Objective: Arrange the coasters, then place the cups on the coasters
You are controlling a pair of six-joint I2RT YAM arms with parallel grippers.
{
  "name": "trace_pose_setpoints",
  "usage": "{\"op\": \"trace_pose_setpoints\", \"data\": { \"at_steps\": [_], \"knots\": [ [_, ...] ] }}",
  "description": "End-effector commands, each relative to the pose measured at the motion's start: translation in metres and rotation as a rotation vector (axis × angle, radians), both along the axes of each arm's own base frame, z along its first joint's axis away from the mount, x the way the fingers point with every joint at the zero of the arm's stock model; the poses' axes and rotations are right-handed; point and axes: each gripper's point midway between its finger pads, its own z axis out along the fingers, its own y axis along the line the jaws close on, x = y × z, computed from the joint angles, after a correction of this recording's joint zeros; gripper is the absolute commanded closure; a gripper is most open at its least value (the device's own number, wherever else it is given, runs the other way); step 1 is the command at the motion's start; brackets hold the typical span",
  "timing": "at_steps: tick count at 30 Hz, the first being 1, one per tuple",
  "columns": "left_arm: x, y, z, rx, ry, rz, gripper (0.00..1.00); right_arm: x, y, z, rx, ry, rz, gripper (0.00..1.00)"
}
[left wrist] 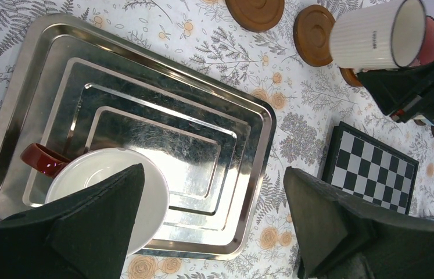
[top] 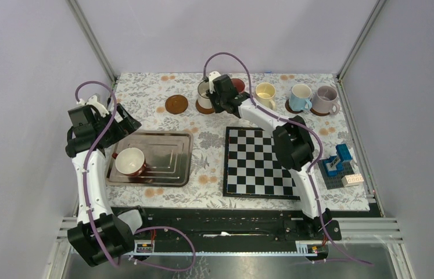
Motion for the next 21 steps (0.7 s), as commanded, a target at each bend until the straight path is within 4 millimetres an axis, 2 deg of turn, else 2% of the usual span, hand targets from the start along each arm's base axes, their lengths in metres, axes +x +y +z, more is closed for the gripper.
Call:
{"op": "trace_pose_setpoints", "data": {
  "at_steps": [1, 10, 21],
  "knots": [
    [0.005, -0.001, 0.015, -0.001, -0.071, -0.014, 0.01, 0.022, 0.033, 0.060, 0.122, -0.140, 0.053, 1.00],
    [0.003, -0.001, 0.015, -0.002, -0.075, -0.011, 0.01, 0.041, 0.040, 0.040, 0.078, -0.110, 0.038, 1.00],
    [0.003, 0.000, 0.014, -0.012, -0.078, -0.012, 0.01, 0.045, 0.033, 0.023, 0.055, -0.067, 0.030, 1.00]
  ]
}}
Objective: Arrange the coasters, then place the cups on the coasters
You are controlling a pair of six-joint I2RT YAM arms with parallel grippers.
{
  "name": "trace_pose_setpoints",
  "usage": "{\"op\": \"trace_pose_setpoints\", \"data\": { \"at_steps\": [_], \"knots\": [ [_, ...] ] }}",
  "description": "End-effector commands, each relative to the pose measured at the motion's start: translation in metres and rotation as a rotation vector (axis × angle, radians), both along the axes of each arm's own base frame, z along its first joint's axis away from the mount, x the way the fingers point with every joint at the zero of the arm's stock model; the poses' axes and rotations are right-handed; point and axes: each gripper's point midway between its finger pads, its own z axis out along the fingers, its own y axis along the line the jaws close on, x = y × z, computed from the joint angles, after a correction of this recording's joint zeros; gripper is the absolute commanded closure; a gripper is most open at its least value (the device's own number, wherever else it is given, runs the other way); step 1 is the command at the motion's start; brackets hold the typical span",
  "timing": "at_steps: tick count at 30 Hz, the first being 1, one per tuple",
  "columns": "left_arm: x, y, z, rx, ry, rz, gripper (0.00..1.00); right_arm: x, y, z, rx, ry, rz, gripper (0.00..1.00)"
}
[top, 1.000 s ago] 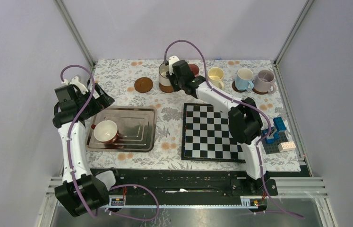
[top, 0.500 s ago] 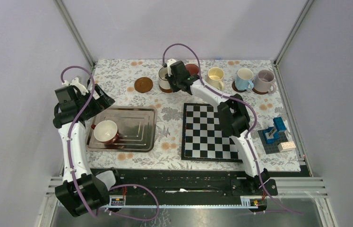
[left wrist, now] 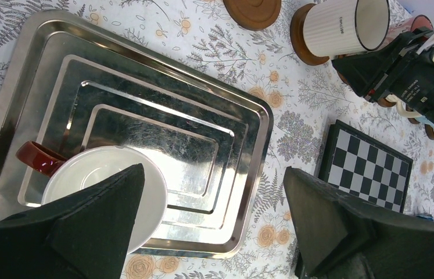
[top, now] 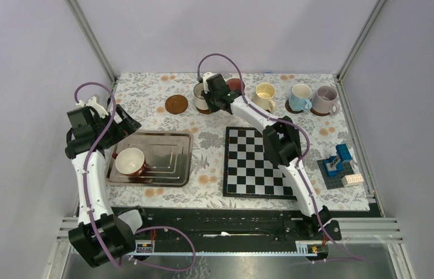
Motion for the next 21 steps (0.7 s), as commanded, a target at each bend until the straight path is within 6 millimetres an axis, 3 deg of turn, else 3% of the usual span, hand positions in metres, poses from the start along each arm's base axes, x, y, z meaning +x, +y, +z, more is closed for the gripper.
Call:
{"op": "trace_pose_setpoints", "data": {
  "at_steps": [1, 11, 21],
  "knots": [
    [0.005, 0.000, 0.016, 0.005, -0.077, -0.009, 0.01, 0.021, 0.011, 0.056, 0.090, -0.121, 0.006, 1.00],
    [0.005, 0.000, 0.017, 0.003, -0.082, -0.007, 0.01, 0.028, 0.002, 0.048, 0.080, -0.109, -0.016, 1.00],
    [0.004, 0.002, 0.019, 0.003, -0.089, 0.001, 0.01, 0.029, 0.003, 0.041, 0.075, -0.089, -0.007, 0.89]
  ]
}}
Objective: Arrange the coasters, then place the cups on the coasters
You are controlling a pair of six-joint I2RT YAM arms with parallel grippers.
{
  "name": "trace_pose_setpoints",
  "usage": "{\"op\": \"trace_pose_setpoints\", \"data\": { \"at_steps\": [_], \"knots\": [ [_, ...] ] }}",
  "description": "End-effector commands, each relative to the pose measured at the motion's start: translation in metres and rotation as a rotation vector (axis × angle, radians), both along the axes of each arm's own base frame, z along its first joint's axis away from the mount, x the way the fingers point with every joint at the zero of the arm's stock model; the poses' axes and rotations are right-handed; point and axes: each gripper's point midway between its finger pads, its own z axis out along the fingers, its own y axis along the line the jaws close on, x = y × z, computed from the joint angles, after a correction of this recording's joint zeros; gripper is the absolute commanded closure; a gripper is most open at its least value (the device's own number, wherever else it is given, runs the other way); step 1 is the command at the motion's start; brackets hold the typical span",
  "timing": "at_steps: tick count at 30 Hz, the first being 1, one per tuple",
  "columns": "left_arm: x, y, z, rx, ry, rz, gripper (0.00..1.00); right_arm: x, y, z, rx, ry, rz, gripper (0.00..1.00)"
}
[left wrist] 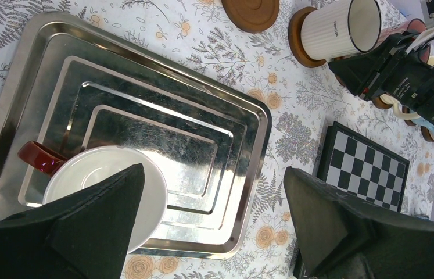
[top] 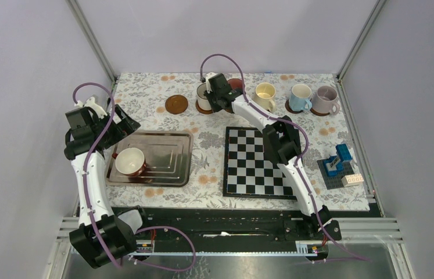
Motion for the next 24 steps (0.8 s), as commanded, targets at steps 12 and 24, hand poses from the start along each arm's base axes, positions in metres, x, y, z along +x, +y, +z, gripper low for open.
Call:
{"op": "trace_pose_setpoints", "data": {
  "at_steps": [12, 24],
  "knots": [
    [0.0050, 0.0012, 0.0158, 0.006, -0.080, -0.002, 0.01, 0.0177, 0.0213, 0.0537, 0.106, -0.111, 0.054, 0.79],
    [0.0041, 0.0000, 0.0154, 0.006, -0.082, -0.011, 0.01, 0.0163, 0.0208, 0.0558, 0.105, -0.097, 0.049, 0.59]
  ]
}}
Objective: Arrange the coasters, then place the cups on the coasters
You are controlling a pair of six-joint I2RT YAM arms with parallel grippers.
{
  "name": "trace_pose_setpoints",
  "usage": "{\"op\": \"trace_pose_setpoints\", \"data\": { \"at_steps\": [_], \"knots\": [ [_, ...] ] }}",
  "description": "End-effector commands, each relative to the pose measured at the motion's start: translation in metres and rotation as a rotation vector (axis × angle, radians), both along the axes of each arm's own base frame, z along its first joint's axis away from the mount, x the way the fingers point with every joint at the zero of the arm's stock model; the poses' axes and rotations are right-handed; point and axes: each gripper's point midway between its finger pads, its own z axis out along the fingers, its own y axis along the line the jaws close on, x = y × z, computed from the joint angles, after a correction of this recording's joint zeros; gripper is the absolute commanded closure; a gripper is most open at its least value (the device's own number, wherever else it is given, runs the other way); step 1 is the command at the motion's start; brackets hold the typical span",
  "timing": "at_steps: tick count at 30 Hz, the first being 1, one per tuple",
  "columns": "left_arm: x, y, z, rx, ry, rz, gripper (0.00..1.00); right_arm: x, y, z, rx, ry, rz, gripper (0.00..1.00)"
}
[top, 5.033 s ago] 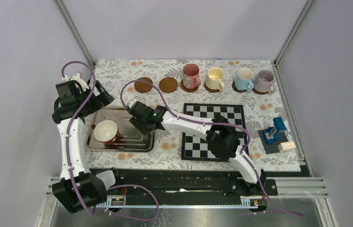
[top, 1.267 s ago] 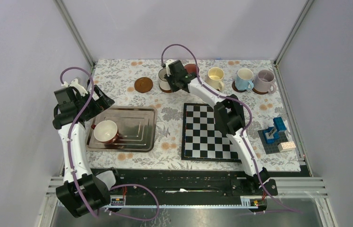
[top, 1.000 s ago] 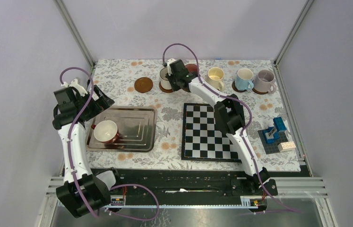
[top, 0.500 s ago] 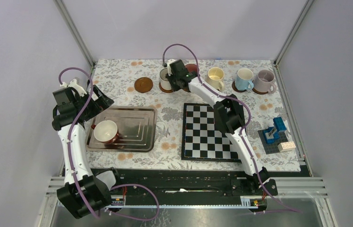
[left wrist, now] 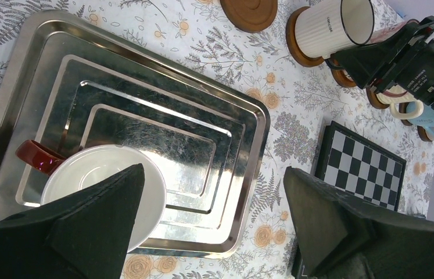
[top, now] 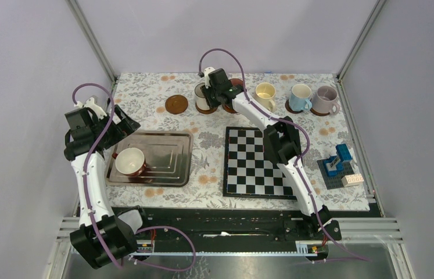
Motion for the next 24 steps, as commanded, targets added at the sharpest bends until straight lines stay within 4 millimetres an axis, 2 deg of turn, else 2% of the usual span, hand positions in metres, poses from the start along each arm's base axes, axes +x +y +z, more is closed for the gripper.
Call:
{"op": "trace_pose_setpoints", "data": {
  "at_steps": [1, 3, 8, 13, 18, 20, 24],
  "knots": [
    [0.005, 0.000, 0.014, 0.017, -0.076, -0.017, 0.01, 0.009, 0.007, 0.033, 0.050, -0.062, 0.007, 0.56],
    [0.005, -0.001, 0.015, 0.025, -0.080, -0.033, 0.01, 0.007, 0.006, 0.036, 0.052, -0.054, 0.010, 0.51],
    [0.003, -0.001, 0.021, 0.075, -0.084, -0.079, 0.01, -0.003, 0.003, 0.052, 0.057, -0.040, 0.022, 0.30],
    [0.000, -0.006, 0.017, 0.124, -0.070, -0.190, 0.01, -0.016, 0.000, 0.072, 0.067, -0.037, 0.054, 0.18],
    [-0.005, 0.005, 0.012, 0.297, -0.027, -0.343, 0.01, -0.034, -0.001, 0.096, 0.087, -0.025, 0.107, 0.11],
    [-0.010, 0.009, 0.008, 0.377, -0.002, -0.437, 0.01, -0.044, 0.001, 0.107, 0.105, -0.015, 0.149, 0.02],
    [-0.023, 0.018, -0.005, 0.542, 0.051, -0.636, 0.01, -0.068, 0.003, 0.129, 0.139, 0.015, 0.237, 0.00]
  ]
}}
